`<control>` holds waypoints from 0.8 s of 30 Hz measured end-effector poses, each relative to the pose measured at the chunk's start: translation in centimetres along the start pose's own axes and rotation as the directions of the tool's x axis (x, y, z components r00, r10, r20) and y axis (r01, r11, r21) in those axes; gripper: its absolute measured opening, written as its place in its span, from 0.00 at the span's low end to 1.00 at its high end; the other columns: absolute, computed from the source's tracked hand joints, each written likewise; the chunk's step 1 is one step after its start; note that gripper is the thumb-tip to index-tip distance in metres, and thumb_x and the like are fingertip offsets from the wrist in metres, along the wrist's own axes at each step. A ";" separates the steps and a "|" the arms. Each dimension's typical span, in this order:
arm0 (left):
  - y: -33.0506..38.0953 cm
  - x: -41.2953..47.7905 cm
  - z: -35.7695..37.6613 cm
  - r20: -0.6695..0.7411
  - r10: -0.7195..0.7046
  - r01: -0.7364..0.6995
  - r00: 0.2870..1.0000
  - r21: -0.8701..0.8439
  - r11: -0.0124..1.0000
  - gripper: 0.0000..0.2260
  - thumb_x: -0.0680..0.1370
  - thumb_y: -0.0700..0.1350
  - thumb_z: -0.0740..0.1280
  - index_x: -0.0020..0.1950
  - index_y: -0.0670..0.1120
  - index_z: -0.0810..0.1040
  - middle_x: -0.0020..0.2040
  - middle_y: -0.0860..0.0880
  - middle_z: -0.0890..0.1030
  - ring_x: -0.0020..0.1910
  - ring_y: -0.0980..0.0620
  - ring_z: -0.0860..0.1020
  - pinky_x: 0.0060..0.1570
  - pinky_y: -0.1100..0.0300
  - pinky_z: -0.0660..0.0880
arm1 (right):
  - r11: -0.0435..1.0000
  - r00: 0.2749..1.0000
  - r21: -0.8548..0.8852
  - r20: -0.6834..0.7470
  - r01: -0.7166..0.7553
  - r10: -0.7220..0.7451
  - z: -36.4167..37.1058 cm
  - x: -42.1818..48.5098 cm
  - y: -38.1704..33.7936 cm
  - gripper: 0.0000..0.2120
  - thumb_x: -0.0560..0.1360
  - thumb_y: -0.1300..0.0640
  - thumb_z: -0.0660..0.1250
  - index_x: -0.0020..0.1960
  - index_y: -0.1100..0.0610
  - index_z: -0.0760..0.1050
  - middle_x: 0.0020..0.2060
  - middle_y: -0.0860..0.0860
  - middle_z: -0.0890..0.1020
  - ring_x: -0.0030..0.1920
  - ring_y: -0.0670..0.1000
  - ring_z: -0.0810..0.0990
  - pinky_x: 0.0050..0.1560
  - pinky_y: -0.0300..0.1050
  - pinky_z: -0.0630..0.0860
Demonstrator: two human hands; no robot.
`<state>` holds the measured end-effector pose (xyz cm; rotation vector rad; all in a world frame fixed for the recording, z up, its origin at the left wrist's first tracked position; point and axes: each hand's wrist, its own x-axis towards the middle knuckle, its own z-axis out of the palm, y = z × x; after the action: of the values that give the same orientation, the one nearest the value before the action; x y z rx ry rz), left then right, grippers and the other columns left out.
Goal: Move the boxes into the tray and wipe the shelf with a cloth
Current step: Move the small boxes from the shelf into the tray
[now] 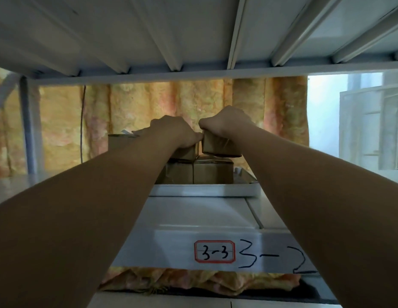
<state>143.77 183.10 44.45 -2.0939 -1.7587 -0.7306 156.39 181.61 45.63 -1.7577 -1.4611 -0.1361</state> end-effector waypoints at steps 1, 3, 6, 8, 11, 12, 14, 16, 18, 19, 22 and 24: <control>0.0 -0.1 0.0 0.010 0.004 -0.005 1.000 0.031 1.000 0.33 0.73 0.68 0.55 0.65 0.44 0.71 0.61 0.42 0.76 0.58 0.42 0.74 0.49 0.54 0.63 | 1.000 1.000 -0.004 0.009 -0.005 0.005 0.1 0.1 0.0 0.24 0.61 0.37 0.64 0.47 0.54 0.71 0.40 0.53 0.75 0.36 0.53 0.74 0.31 0.41 0.68; 0.0 -0.2 -0.1 0.065 -0.003 -0.001 0.998 0.058 0.998 0.35 0.74 0.68 0.50 0.69 0.44 0.69 0.66 0.41 0.74 0.62 0.41 0.72 0.53 0.53 0.65 | 1.000 0.999 -0.005 0.036 -0.009 0.009 0.4 0.3 0.2 0.26 0.62 0.36 0.64 0.49 0.55 0.70 0.39 0.52 0.73 0.35 0.53 0.73 0.31 0.42 0.68; 0.1 -0.3 -0.6 0.171 -0.013 0.004 0.985 0.054 0.999 0.35 0.77 0.66 0.42 0.75 0.43 0.60 0.75 0.42 0.63 0.70 0.41 0.65 0.65 0.52 0.63 | 1.000 0.999 -0.006 0.032 0.015 -0.015 0.9 0.8 0.8 0.30 0.65 0.34 0.62 0.56 0.56 0.72 0.46 0.54 0.76 0.39 0.54 0.74 0.36 0.44 0.69; 0.1 -0.5 -1.1 0.215 0.020 -0.023 0.977 0.012 1.000 0.32 0.80 0.61 0.40 0.76 0.42 0.58 0.77 0.42 0.59 0.73 0.42 0.61 0.68 0.53 0.60 | 1.000 0.999 -0.009 0.016 0.030 -0.029 1.0 0.9 1.3 0.33 0.68 0.32 0.60 0.57 0.58 0.74 0.49 0.55 0.77 0.42 0.55 0.74 0.38 0.45 0.70; -0.4 -0.4 -1.9 0.237 0.049 -0.042 0.970 -0.035 0.999 0.30 0.81 0.59 0.44 0.74 0.40 0.60 0.76 0.41 0.59 0.73 0.43 0.61 0.67 0.54 0.60 | 0.999 0.998 0.040 0.049 0.037 -0.039 0.8 1.1 1.9 0.28 0.68 0.32 0.62 0.42 0.59 0.74 0.42 0.52 0.76 0.40 0.54 0.76 0.37 0.44 0.71; -0.6 -0.3 -2.1 0.247 0.052 -0.042 0.968 -0.045 0.998 0.31 0.80 0.60 0.45 0.73 0.40 0.62 0.75 0.40 0.61 0.72 0.42 0.63 0.66 0.54 0.61 | 0.998 0.997 0.056 0.069 0.039 -0.043 0.7 1.2 2.0 0.25 0.68 0.35 0.64 0.41 0.58 0.75 0.41 0.52 0.78 0.40 0.53 0.77 0.37 0.44 0.72; -0.8 -0.3 -2.3 0.270 0.075 -0.063 0.960 -0.056 0.996 0.34 0.78 0.64 0.47 0.71 0.39 0.66 0.73 0.40 0.65 0.69 0.42 0.66 0.63 0.53 0.63 | 0.994 0.992 0.105 0.114 0.036 -0.048 0.5 1.3 2.3 0.16 0.68 0.42 0.66 0.39 0.56 0.73 0.39 0.52 0.78 0.39 0.53 0.78 0.34 0.43 0.72; -1.0 -0.5 -2.4 0.302 0.133 -0.112 0.944 -0.083 0.990 0.34 0.77 0.66 0.50 0.71 0.41 0.66 0.73 0.41 0.65 0.69 0.44 0.66 0.59 0.57 0.62 | 0.986 0.984 0.161 0.168 0.032 -0.059 0.6 1.3 2.4 0.13 0.68 0.46 0.66 0.40 0.57 0.73 0.38 0.52 0.78 0.38 0.52 0.77 0.34 0.42 0.73; -1.3 -0.7 -2.5 0.347 0.171 -0.146 0.922 -0.099 0.984 0.35 0.75 0.66 0.56 0.74 0.44 0.61 0.75 0.45 0.62 0.72 0.46 0.63 0.60 0.59 0.61 | 0.980 0.976 0.196 0.198 0.048 -0.087 0.8 1.2 2.6 0.15 0.69 0.46 0.65 0.45 0.58 0.75 0.39 0.53 0.78 0.39 0.53 0.78 0.37 0.44 0.76; -1.5 -0.9 -2.5 0.360 0.171 -0.153 0.917 -0.076 0.985 0.36 0.74 0.65 0.60 0.75 0.46 0.60 0.76 0.47 0.61 0.72 0.47 0.63 0.62 0.58 0.61 | 0.977 0.974 0.203 0.202 0.062 -0.104 0.9 1.1 2.8 0.17 0.70 0.45 0.65 0.48 0.59 0.76 0.41 0.54 0.79 0.41 0.54 0.78 0.40 0.46 0.77; -1.9 -0.9 -2.4 0.343 0.155 -0.169 0.926 0.010 0.986 0.37 0.70 0.59 0.70 0.74 0.47 0.61 0.73 0.48 0.66 0.68 0.47 0.67 0.59 0.57 0.65 | 0.972 0.964 0.197 0.210 0.124 -0.166 0.9 1.2 3.3 0.22 0.71 0.41 0.63 0.47 0.61 0.77 0.42 0.55 0.79 0.43 0.55 0.78 0.38 0.44 0.74; -2.0 -0.9 -2.0 0.316 0.159 -0.182 0.935 0.045 0.982 0.35 0.71 0.56 0.71 0.74 0.48 0.62 0.71 0.47 0.68 0.66 0.46 0.69 0.54 0.59 0.65 | 0.971 0.963 0.161 0.174 0.178 -0.206 1.0 1.2 3.8 0.23 0.71 0.38 0.63 0.40 0.60 0.75 0.37 0.55 0.78 0.40 0.55 0.77 0.36 0.43 0.71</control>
<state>141.38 181.68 45.36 -2.3770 -1.6914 -0.2938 159.62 183.23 43.74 -1.5433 -1.7351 0.0372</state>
